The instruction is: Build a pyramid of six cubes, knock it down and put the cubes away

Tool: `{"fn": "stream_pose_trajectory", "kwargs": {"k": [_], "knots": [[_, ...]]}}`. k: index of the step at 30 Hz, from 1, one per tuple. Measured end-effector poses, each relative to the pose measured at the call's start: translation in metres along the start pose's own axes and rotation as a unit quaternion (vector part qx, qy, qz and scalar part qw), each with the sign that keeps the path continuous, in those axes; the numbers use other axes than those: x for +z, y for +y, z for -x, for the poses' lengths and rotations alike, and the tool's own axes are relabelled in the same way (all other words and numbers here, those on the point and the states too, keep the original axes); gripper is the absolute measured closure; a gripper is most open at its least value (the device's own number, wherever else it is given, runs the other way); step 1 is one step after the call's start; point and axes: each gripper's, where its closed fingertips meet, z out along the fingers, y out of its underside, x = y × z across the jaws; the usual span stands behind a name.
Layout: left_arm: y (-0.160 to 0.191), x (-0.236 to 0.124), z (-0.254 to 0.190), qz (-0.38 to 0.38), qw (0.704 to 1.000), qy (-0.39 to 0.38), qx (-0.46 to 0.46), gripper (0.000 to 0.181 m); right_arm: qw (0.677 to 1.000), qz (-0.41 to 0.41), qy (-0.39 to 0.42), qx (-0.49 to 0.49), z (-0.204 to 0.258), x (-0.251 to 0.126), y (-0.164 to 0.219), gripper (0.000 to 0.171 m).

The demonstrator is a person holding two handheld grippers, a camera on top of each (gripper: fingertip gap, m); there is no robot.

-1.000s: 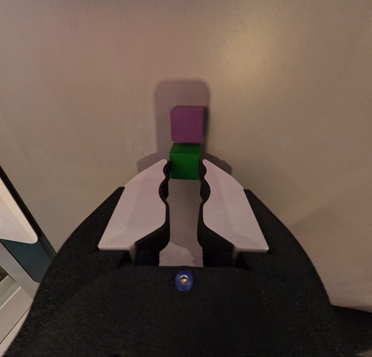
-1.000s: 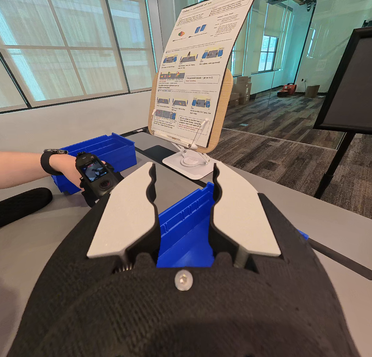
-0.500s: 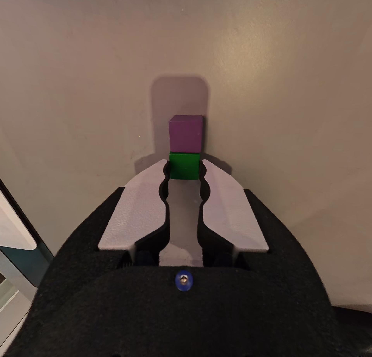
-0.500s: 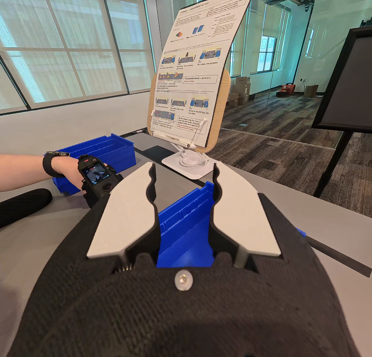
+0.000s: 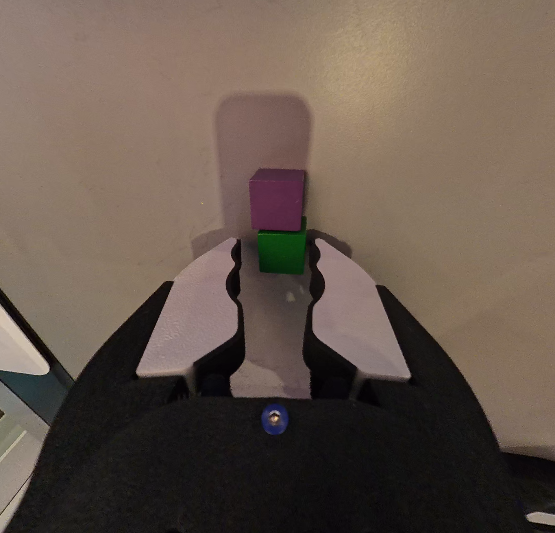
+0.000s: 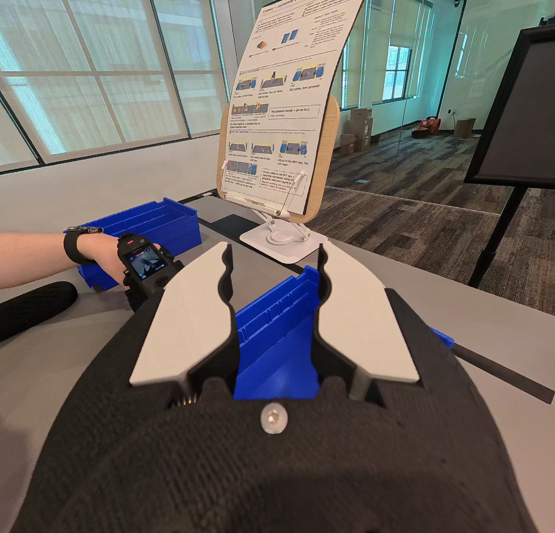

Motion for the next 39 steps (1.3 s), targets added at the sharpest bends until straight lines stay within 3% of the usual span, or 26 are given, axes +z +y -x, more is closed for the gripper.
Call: {"fn": "stream_pose_trajectory", "kwargs": {"k": [18,39], "knots": [[0.000,-0.009,-0.001,-0.020,1.000,-0.010,0.003,0.153,1.000,0.006,0.003,0.004,-0.003,-0.001,0.003,0.116],[-0.003,-0.012,0.001,-0.023,1.000,-0.011,-0.001,0.147,1.000,0.015,-0.001,0.009,-0.005,0.001,0.009,0.116]]}}
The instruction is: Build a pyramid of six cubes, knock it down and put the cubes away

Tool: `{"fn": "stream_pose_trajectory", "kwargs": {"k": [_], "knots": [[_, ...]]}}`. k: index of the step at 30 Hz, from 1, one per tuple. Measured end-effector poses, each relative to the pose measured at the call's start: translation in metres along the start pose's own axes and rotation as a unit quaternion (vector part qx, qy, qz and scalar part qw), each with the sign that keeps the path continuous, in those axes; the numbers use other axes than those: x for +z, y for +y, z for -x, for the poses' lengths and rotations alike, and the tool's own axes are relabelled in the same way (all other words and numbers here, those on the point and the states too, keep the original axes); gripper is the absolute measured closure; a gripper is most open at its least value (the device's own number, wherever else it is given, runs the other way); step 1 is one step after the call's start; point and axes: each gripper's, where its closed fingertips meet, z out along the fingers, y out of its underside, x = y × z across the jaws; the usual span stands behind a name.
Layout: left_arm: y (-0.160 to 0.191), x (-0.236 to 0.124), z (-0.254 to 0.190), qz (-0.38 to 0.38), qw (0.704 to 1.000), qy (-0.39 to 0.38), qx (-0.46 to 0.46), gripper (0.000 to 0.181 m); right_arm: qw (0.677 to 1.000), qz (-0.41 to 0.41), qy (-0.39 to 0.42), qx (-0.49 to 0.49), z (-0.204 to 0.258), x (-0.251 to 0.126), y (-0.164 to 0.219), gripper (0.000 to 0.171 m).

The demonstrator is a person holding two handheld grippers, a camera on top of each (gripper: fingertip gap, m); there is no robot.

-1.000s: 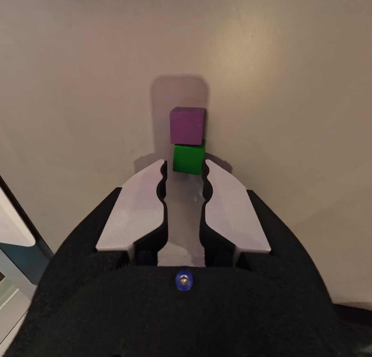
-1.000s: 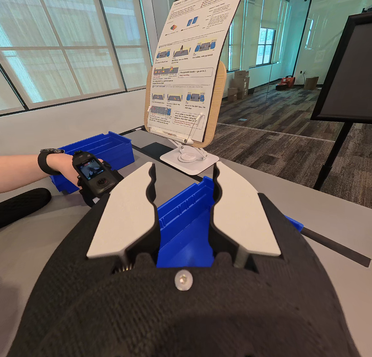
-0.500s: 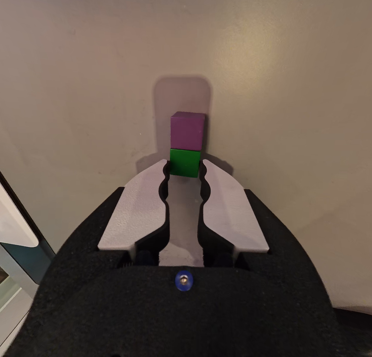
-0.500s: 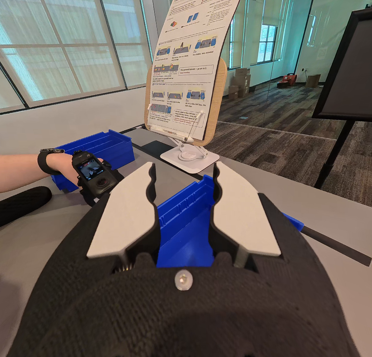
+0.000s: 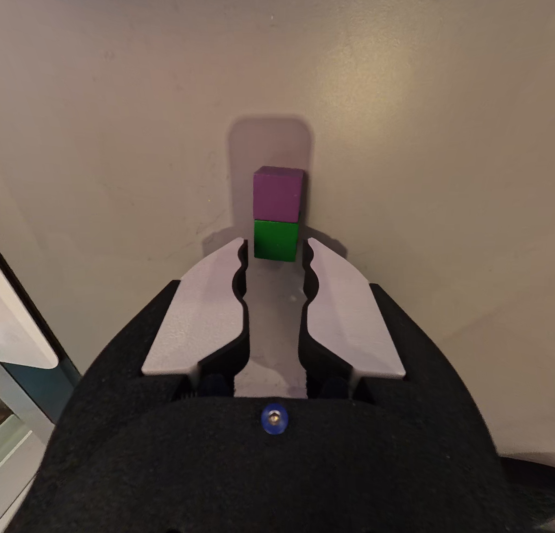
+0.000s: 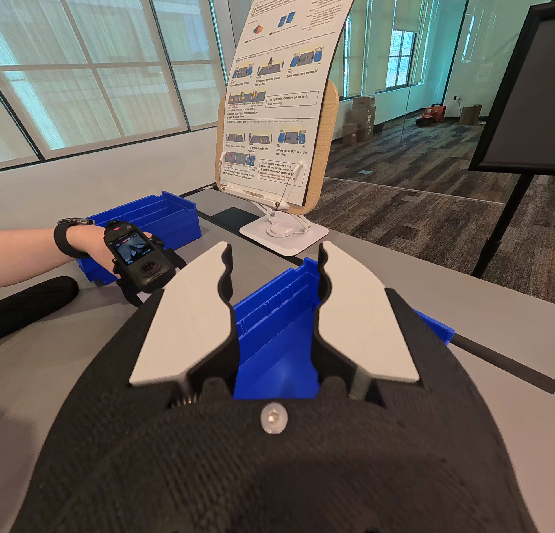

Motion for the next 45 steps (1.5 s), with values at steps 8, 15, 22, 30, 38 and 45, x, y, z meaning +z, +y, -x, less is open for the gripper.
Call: {"fn": "stream_pose_trajectory", "kwargs": {"k": [8,15,22,30,38,45], "knots": [[0.024,-0.062,0.015,-0.068,0.995,-0.053,-0.047,0.146,1.000,0.008,-0.001,-0.003,0.001,0.001,0.003,0.115],[0.176,-0.157,0.071,-0.114,0.945,-0.187,-0.244,0.141,1.000,0.016,0.003,-0.006,0.001,0.003,0.004,0.115],[0.332,-0.106,0.083,-0.076,0.889,-0.154,-0.424,0.142,0.999,0.034,-0.002,-0.012,0.008,0.013,0.010,0.114],[0.352,-0.043,0.069,-0.004,0.960,-0.103,-0.261,0.141,0.998,0.052,0.002,-0.018,0.010,0.014,0.017,0.114],[0.358,-0.016,0.075,0.030,0.970,-0.077,-0.230,0.141,0.998,0.053,0.020,-0.012,0.000,0.006,0.020,0.114],[0.357,-0.013,0.074,0.037,0.970,-0.056,-0.233,0.152,0.998,0.065,0.022,-0.010,-0.003,0.008,0.025,0.115]]}}
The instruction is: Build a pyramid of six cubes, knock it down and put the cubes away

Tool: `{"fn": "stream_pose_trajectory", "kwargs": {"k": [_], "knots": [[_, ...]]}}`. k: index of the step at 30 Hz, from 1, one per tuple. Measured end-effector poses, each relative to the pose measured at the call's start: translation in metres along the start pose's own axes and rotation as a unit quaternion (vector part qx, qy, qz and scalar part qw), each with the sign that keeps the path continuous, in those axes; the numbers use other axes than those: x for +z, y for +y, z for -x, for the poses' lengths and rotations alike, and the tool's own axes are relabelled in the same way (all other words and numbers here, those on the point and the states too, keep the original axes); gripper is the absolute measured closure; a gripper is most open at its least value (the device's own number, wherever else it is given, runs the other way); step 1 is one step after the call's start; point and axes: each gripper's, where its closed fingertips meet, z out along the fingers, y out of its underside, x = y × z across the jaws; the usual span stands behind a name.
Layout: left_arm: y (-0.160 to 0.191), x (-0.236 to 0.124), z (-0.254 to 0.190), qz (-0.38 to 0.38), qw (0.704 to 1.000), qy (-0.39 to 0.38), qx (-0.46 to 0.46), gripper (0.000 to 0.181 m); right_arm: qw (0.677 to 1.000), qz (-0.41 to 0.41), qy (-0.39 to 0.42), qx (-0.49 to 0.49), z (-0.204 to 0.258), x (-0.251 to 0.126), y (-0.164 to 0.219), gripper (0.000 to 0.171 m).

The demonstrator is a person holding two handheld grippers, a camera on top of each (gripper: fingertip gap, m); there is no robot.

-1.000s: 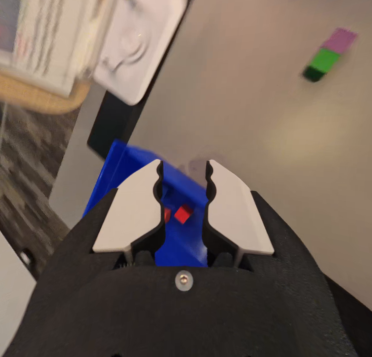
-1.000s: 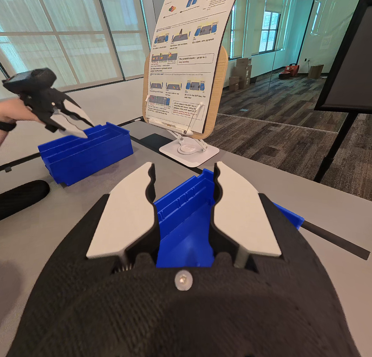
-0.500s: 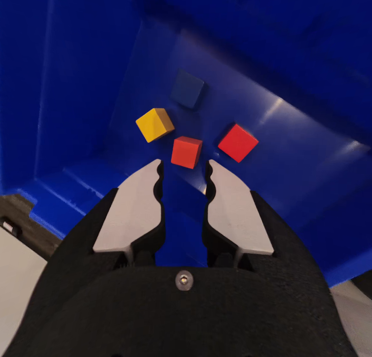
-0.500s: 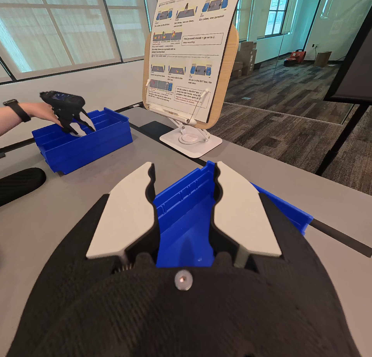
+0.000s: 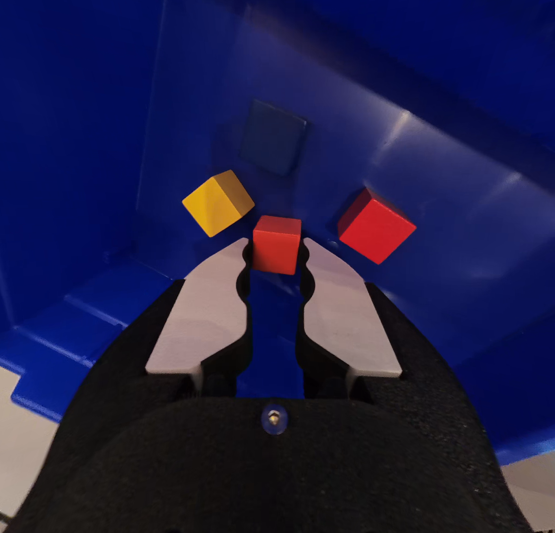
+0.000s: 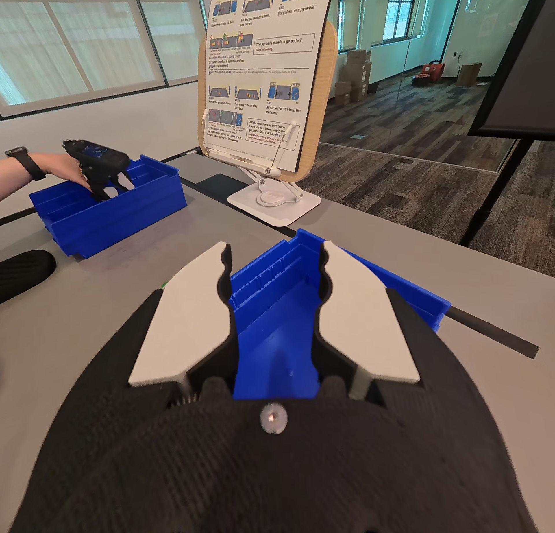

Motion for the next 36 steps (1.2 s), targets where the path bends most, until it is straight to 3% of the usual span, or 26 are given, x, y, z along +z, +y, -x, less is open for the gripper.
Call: {"fn": "stream_pose_trajectory", "kwargs": {"k": [4,8,11,14,18,22,28,36], "knots": [[0.004,-0.022,0.014,-0.003,0.999,-0.041,-0.007,0.153,1.000,0.003,-0.001,0.000,-0.001,0.001,0.002,0.115],[-0.011,-0.094,0.036,-0.057,0.990,-0.124,-0.022,0.153,1.000,0.003,0.002,0.002,-0.002,0.001,0.002,0.115],[-0.062,-0.164,0.019,-0.151,0.977,-0.148,-0.016,0.153,1.000,0.005,0.003,0.000,-0.002,0.003,0.001,0.115],[-0.129,-0.197,-0.048,-0.214,0.971,-0.093,0.041,0.153,1.000,0.010,0.002,-0.005,0.000,0.006,0.001,0.115],[-0.194,-0.167,-0.143,-0.215,0.962,-0.029,0.165,0.153,1.000,0.017,-0.002,-0.012,0.005,0.009,0.002,0.115],[-0.223,-0.104,-0.190,-0.158,0.963,0.000,0.216,0.153,1.000,0.018,-0.007,-0.016,0.009,0.007,0.002,0.115],[-0.244,-0.046,-0.209,-0.109,0.969,0.036,0.219,0.153,1.000,0.009,-0.014,-0.012,0.009,0.005,0.000,0.115],[-0.257,-0.022,-0.211,-0.089,0.970,0.054,0.221,0.153,1.000,0.007,-0.017,-0.012,0.008,0.004,-0.001,0.115]]}}
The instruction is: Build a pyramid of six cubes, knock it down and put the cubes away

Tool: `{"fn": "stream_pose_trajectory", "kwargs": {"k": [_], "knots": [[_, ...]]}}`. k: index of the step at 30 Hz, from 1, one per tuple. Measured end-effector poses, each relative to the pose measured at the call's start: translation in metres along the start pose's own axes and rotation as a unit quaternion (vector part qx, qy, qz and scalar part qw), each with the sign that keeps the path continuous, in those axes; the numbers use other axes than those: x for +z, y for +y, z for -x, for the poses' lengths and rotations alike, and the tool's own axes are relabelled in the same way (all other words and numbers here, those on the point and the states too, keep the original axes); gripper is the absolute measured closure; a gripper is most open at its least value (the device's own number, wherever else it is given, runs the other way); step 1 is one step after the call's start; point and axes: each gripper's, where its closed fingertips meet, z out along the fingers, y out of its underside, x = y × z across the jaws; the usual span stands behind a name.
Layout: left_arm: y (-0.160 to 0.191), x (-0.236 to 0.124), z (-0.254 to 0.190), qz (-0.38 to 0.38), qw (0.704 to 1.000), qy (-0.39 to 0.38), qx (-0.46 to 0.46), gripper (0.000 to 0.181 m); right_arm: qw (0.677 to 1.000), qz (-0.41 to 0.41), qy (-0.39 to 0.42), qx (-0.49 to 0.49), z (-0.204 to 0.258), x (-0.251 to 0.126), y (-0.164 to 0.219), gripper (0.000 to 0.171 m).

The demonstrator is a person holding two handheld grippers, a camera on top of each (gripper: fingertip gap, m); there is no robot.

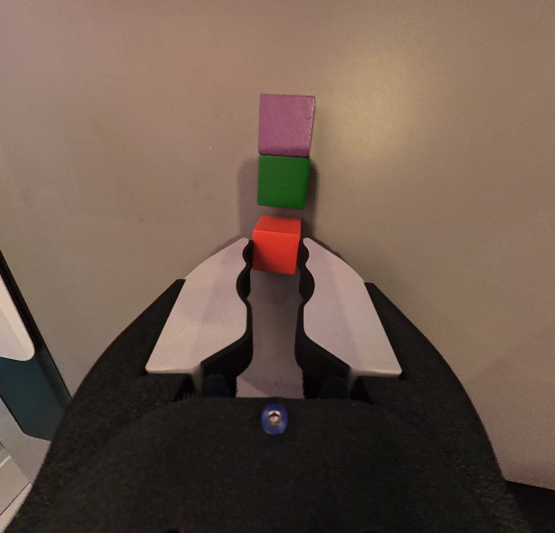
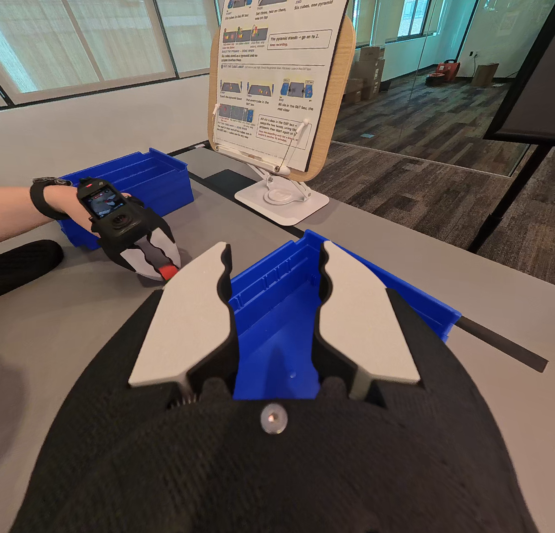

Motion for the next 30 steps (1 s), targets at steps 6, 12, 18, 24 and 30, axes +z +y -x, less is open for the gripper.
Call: {"fn": "stream_pose_trajectory", "kwargs": {"k": [6,12,18,24,30], "knots": [[-0.004,0.004,-0.002,0.004,1.000,0.015,0.000,0.153,1.000,0.002,0.000,0.003,-0.002,0.000,0.002,0.114],[-0.006,0.004,-0.002,0.004,1.000,0.021,0.000,0.153,1.000,0.005,-0.004,0.001,-0.001,0.003,0.003,0.115],[-0.009,0.005,-0.002,0.006,1.000,0.019,0.006,0.153,1.000,0.011,-0.003,0.000,-0.001,0.003,0.005,0.114],[-0.010,0.006,-0.004,0.007,1.000,0.022,0.008,0.153,1.000,0.012,-0.003,0.003,-0.003,0.003,0.006,0.114],[-0.010,0.008,-0.003,0.010,1.000,0.021,0.004,0.133,1.000,0.020,-0.007,0.008,-0.004,0.005,0.011,0.114]]}}
